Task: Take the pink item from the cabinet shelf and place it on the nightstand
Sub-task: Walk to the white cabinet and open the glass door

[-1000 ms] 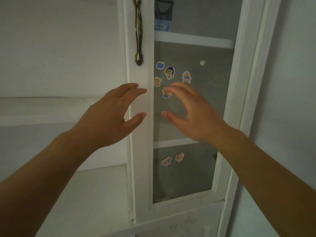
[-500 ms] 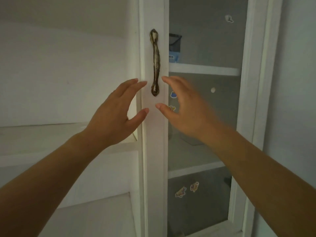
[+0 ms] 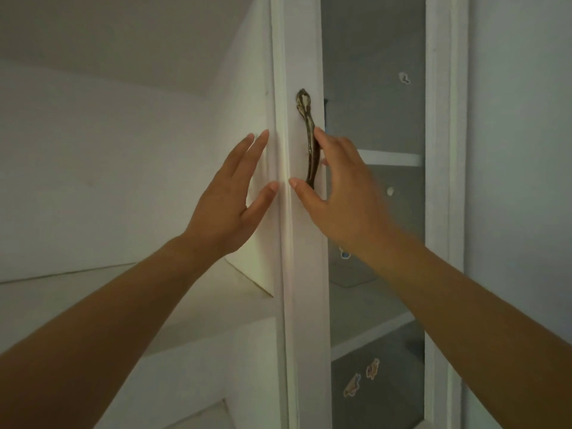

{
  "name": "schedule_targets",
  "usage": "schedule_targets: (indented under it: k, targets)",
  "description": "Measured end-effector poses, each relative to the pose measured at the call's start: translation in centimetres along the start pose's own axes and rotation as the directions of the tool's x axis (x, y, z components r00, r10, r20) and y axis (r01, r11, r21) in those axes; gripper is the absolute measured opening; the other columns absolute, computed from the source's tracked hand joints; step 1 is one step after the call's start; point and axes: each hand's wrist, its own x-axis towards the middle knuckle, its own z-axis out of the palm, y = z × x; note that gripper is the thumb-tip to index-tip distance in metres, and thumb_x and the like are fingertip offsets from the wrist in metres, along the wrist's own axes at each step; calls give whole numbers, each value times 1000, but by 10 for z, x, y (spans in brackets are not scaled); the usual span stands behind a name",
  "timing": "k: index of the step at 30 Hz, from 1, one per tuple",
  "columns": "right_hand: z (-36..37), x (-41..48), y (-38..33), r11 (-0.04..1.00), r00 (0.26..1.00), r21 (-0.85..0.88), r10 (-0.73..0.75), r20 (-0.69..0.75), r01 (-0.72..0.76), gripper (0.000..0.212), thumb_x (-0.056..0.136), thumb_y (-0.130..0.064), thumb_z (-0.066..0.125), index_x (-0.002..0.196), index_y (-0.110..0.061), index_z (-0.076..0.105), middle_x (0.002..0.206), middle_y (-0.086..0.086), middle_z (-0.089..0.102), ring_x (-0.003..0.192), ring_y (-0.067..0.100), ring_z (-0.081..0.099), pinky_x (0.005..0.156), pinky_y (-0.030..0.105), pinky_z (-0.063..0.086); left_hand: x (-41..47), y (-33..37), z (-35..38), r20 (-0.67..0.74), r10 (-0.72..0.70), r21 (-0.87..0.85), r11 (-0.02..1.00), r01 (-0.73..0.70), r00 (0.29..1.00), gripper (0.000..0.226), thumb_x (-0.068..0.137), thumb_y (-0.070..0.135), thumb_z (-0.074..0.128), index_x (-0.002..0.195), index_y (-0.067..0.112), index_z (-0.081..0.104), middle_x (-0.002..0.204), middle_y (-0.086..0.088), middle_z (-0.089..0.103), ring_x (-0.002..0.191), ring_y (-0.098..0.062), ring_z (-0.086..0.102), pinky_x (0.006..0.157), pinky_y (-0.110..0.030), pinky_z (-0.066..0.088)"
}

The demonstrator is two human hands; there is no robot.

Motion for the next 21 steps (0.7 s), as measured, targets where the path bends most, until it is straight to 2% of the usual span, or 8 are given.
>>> schedule_targets:
  k: [6, 12, 16, 21]
  targets:
    - [11, 5, -7, 998, 992, 9, 61, -115, -60, 61, 86, -22, 60, 139, -11, 33, 124, 6, 44, 113, 14, 46, 95, 36, 48, 8, -17, 14, -24, 15, -142, 990, -18, 1000, 58, 94, 46, 25, 146, 26, 9, 156, 2, 12, 142, -8, 9, 113, -31, 15]
    - [19, 6, -10, 994, 976, 17, 110, -190, -109, 58, 86, -19, 61, 138, -13, 37, 114, 1, 45, 94, 8, 51, 84, 20, 50, -2, -21, 27, -4, 9, -271, 963, -10, 1000, 60, 92, 51, 24, 145, 33, 2, 157, 8, 0, 140, 0, -3, 110, -23, 4]
    - [25, 7, -14, 983, 943, 86, 182, -277, -164, 51, 86, -15, 61, 134, -15, 43, 109, -7, 45, 94, 5, 53, 80, 6, 45, -2, -18, 30, -3, -13, -304, 953, 12, 1000, 61, 91, 50, 24, 145, 34, -1, 156, 9, -5, 140, -1, -6, 111, -28, 3]
    - [29, 9, -18, 977, 925, 109, 207, -320, -181, 48, 87, -15, 60, 133, -15, 45, 105, -5, 49, 84, 8, 57, 79, 14, 50, -1, -19, 31, -6, -34, -333, 943, 30, 999, 61, 90, 53, 24, 144, 37, 1, 156, 10, -4, 140, -3, -5, 112, -31, 4]
